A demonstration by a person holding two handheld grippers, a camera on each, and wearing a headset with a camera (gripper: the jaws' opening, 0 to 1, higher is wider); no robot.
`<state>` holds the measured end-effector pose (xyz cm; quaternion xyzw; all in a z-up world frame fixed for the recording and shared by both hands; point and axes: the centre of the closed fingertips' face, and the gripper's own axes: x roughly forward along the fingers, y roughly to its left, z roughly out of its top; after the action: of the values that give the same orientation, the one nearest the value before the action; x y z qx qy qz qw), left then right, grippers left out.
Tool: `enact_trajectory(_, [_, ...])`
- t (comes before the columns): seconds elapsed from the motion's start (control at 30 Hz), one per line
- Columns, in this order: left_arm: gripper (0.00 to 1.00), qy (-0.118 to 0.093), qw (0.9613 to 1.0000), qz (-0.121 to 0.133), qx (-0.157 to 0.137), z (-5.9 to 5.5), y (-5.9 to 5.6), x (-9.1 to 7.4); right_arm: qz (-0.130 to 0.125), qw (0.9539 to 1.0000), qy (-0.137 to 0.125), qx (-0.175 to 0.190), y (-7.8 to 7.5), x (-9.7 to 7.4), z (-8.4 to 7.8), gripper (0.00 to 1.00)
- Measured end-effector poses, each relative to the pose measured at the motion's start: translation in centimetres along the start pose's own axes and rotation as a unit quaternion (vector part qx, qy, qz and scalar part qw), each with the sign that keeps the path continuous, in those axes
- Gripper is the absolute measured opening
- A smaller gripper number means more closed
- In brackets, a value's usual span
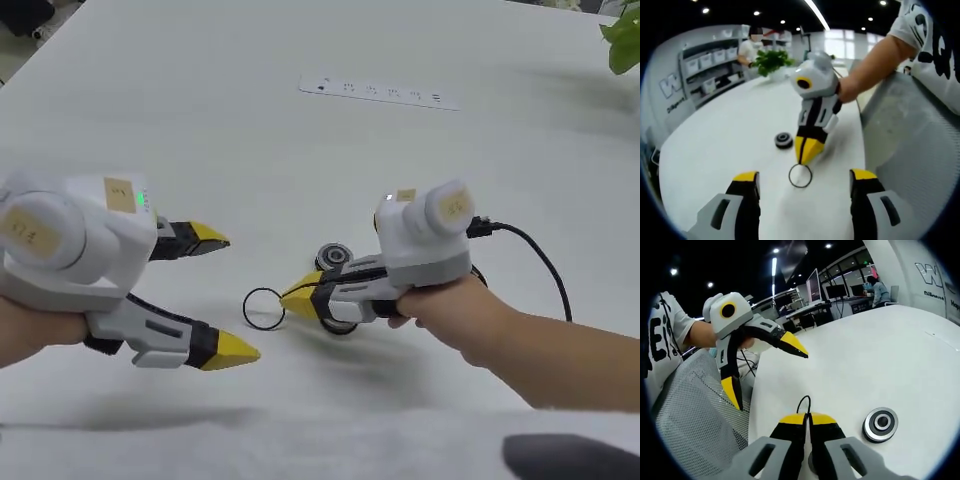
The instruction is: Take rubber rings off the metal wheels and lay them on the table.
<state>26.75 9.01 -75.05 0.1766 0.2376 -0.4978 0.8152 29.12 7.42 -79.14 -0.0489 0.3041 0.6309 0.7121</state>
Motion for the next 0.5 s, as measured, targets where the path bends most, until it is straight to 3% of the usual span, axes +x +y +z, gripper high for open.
enact_trajectory(0.5, [0.74, 0.002, 1.0, 0.0, -0.002, -0.09, -0.07, -0.06, -0.008, 1.0, -0.005, -0.004, -0.17, 0.02, 0.17, 0.05])
